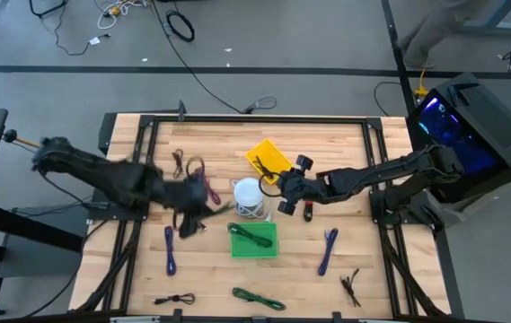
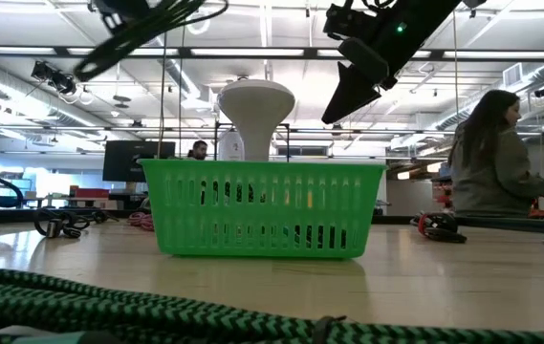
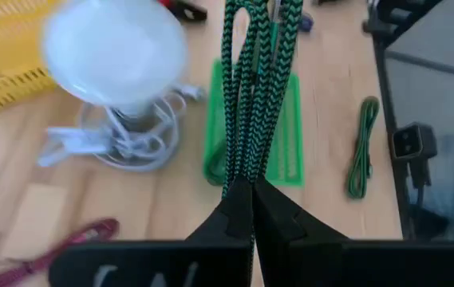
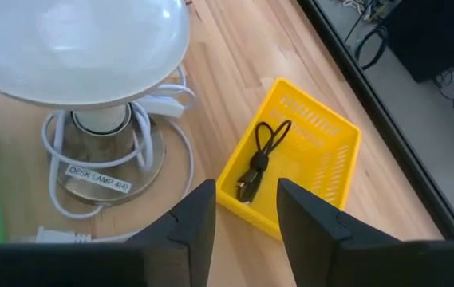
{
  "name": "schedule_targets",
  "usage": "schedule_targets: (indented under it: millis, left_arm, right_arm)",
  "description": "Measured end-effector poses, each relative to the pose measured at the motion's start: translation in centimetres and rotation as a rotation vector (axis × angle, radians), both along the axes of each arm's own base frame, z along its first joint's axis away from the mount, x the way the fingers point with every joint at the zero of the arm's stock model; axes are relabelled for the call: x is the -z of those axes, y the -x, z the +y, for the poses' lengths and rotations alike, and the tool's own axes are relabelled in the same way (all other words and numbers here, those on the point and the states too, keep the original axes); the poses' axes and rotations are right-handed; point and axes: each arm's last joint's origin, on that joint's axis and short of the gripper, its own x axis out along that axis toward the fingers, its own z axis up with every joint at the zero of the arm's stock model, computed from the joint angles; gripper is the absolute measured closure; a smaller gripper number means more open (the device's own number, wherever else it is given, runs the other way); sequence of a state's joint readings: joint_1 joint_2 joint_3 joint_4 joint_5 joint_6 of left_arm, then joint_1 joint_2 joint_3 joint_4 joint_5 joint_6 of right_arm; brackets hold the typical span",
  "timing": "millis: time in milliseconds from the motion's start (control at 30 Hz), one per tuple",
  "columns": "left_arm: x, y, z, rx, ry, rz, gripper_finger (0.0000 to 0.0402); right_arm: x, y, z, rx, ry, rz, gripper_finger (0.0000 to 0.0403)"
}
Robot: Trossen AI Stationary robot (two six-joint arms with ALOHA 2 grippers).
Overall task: Pick & Place USB Port
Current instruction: Put the top green and black USB cable into the green bin
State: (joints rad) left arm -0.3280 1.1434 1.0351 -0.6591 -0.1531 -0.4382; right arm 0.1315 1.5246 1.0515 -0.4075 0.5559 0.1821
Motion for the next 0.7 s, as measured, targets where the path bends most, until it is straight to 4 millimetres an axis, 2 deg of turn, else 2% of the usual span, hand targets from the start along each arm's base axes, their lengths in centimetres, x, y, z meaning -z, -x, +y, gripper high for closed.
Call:
schedule_targets:
  millis: [133,233,367,567,700]
  left_arm:
    - [2.0,-1.6,-3.5,-0.021,0.002,0.021,0.0401]
    - [3.4,-3.7,-5.5,0.013,-0.011,0.081,0.0401]
    - [3.5,-6.5,-7.7,0.057,-0.111,0.2,0.0401]
    - [3.0,-10.0,-9.3,0.106,-0.276,0.396,0.0401]
    - [4.0,-12.5,-9.8,0.134,-0.346,0.492,0.0401]
  right_arm:
    - [0.1,0.0,-0.4,-0.008,-0.011,0.014,0.0268]
    - [0.1,0.1,-0.8,0.001,-0.007,0.031,0.0268]
    - [0.1,0.2,-1.5,0.021,-0.006,0.036,0.0268]
    - [0.3,0.6,-2.6,0.05,0.004,0.09,0.0268]
    - [0.2,1.2,-3.6,0.08,0.008,0.132,0.0268]
